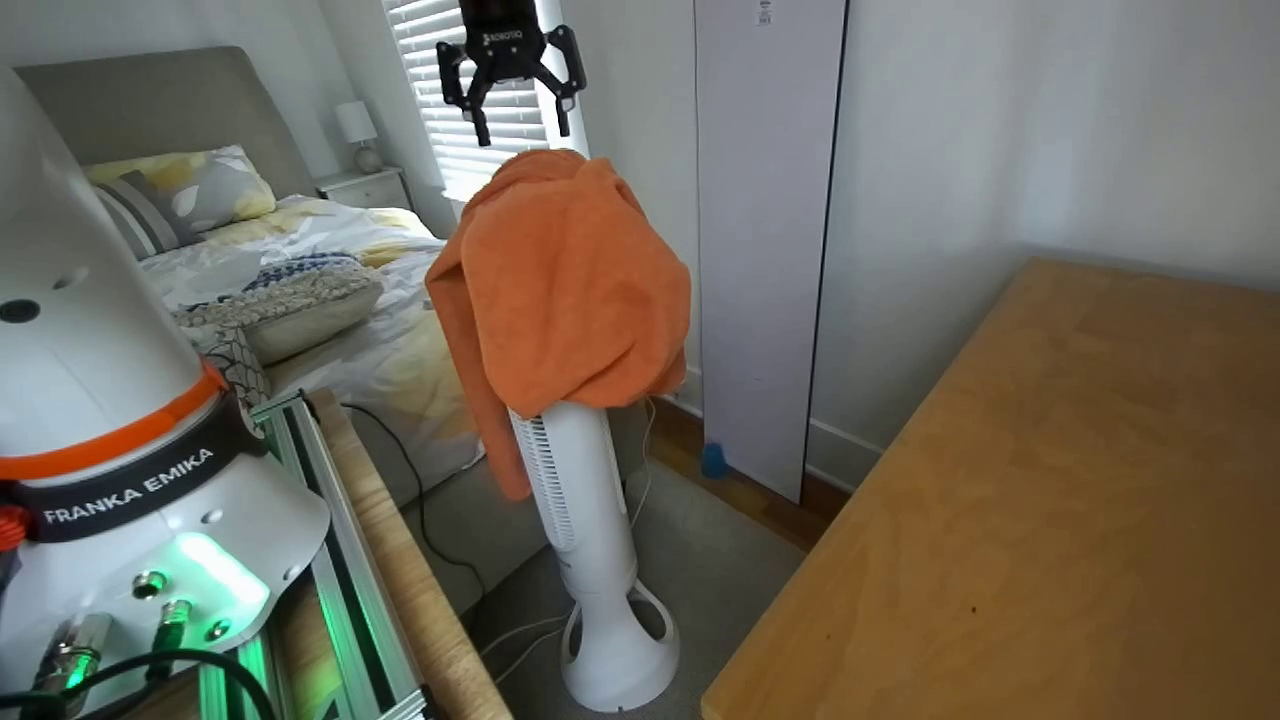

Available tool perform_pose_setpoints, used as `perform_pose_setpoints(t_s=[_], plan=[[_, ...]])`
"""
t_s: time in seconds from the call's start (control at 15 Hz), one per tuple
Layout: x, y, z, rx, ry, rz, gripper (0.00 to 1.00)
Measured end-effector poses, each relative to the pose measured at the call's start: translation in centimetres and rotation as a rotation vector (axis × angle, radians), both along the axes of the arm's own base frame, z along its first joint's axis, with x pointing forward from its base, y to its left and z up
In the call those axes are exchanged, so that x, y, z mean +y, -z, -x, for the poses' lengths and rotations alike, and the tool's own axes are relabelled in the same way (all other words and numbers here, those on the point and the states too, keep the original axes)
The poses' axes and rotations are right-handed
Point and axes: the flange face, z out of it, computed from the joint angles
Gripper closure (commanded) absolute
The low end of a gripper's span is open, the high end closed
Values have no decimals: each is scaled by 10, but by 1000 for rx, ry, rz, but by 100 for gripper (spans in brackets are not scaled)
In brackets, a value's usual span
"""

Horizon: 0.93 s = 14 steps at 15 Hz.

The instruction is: Lift and move the orange towel onto the counter top

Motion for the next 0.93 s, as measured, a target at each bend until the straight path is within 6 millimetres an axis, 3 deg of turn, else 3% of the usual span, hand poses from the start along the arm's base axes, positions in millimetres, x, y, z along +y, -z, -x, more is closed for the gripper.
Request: perform_pose_setpoints(t_s=[0.53, 0.6, 0.73, 0.93], plan=[[3, 21, -17, 35, -201, -23, 0], [3, 24, -20, 27, -210, -25, 25], [3, 30, -26, 2, -225, -26, 32], [4, 32, -33, -38, -232, -34, 56]])
